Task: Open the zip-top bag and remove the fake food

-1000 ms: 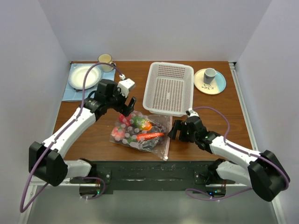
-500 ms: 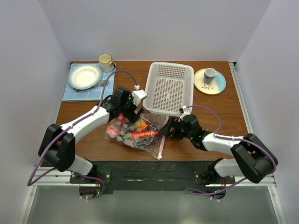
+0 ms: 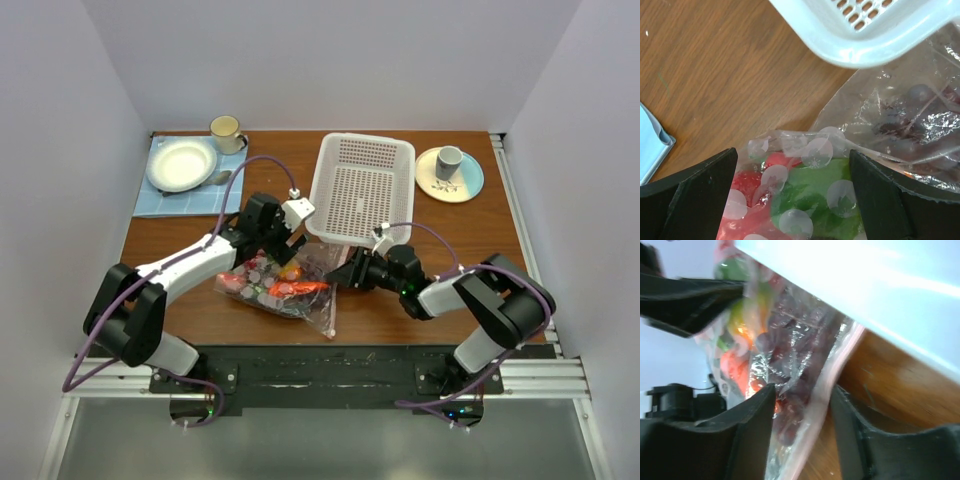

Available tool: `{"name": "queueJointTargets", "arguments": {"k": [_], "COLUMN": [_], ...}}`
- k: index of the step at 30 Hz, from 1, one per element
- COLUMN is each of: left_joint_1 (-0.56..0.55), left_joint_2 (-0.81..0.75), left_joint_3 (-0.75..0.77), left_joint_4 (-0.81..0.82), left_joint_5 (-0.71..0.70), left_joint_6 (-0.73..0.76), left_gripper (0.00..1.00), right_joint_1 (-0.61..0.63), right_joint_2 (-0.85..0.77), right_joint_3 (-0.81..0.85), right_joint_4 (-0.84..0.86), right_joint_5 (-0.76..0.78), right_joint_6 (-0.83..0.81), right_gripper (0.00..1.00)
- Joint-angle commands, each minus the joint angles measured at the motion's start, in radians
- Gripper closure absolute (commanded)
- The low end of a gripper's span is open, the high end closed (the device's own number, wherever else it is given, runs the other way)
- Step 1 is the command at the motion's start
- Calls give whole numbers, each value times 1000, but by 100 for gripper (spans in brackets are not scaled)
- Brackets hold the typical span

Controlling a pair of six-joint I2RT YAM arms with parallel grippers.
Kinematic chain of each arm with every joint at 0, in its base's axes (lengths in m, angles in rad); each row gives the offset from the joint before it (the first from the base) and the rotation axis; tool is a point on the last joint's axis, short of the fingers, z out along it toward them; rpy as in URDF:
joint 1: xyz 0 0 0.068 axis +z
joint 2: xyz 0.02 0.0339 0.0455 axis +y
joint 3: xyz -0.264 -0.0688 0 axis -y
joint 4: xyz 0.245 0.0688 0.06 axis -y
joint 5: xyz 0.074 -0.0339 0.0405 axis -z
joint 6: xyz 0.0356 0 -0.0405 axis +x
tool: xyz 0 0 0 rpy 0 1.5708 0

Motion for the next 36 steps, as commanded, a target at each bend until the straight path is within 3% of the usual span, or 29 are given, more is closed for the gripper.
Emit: {"name": "queueJointTargets", "arguments": {"k": [1,2,3,9,14,15,16,17,20,21,26,30,36], "left_joint_1": [2,2,3,3,10,19,20,20,19,19,19,19,17], "left_joint_2": [1,-6,-7,-36,-86,-100,-109,-121,-116,-112,-105,-109,-106], "left_joint_3": [-47,-49,-50,-66,-20,-11,2,3,-23,-35,-110,-129,-138], "left_joint_4": [-30,-29,-27,-29,-50,-56,-72,-78,-81,-73,-32,-23,-18], "left_joint_5": [-78,-87,-93,-102,-136,-122,-108,-86,-84,-96,-139,-167,-182], "left_joint_6": [74,77,80,77,73,67,68,70,80,80,93,93,85], "left_gripper": [0,0,0,0,0,0,0,0,5,6,8,9,9], "right_joint_1": [2,2,1,4,25,30,34,39,41,41,41,47,104], "right_joint_2": [21,-12,-35,-256,-325,-327,-330,-336,-396,-405,-323,-217,-85], "right_joint_3": [-22,-22,-22,30,112,133,159,158,72,51,21,6,0], "right_joint_4": [161,157,128,-175,-323,-417,-461,-492,-491,-468,-446,-319,-173], "right_joint_5": [-93,-93,-88,-38,1,10,21,38,74,76,-40,-175,-221], "right_joint_6": [122,121,112,1,-54,-81,-98,-112,-123,-120,-106,-76,-34], "right_gripper": [65,78,81,89,90,90,87,61,22,19,15,25,30]}}
